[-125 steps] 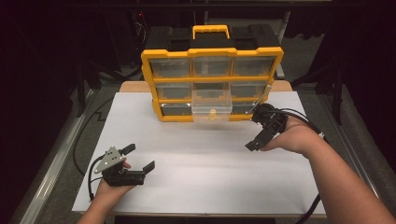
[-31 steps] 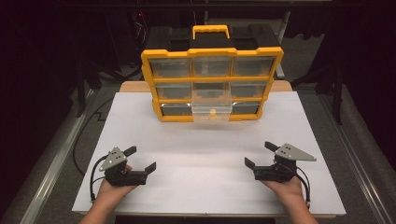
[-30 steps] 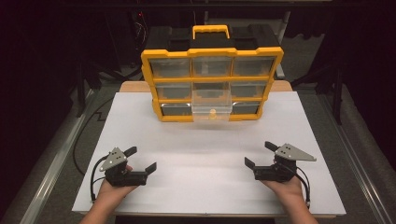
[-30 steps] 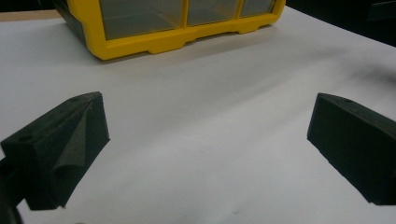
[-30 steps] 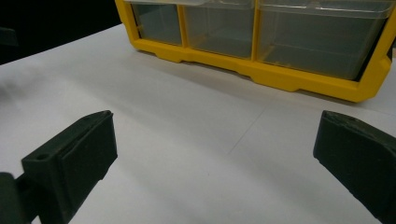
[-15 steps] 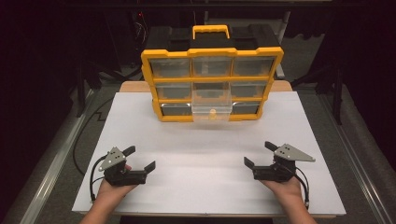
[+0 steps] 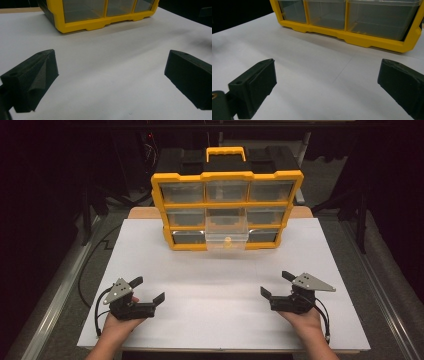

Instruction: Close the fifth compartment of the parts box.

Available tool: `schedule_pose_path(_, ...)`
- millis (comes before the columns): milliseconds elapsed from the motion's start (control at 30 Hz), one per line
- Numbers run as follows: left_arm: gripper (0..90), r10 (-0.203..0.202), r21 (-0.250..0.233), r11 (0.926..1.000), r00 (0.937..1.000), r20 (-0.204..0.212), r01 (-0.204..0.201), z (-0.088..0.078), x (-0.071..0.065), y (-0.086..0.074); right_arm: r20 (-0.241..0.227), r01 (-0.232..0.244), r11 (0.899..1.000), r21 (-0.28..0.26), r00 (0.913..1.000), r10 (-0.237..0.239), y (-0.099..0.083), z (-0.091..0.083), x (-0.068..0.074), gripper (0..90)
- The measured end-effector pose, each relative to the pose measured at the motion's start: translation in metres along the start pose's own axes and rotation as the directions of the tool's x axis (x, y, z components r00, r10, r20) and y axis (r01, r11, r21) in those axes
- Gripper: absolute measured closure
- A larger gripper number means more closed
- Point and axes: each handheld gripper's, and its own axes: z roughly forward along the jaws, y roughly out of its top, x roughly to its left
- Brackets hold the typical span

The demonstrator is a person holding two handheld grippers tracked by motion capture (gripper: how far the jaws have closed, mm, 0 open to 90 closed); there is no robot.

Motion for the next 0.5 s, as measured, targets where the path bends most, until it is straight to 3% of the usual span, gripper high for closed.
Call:
schedule_pose_path(200,0.1,-0.001,0.003,1.0,1.0,0.006,0.001,0.0001,0.0001,-0.0011,0.006,0.002,1.0,-0.003,1.0,-0.002,0.0005,-0.0001,-0.0017,6.5)
schedule_pose_path(500,0.1,-0.007,-0.01,0.9999,0.9999,0.012,0.007,-0.0012,0.0,-0.0008,0.017,0.01,1.0,-0.012,0.9998,-0.01,0.0017,-0.0045,-0.0003,27.6)
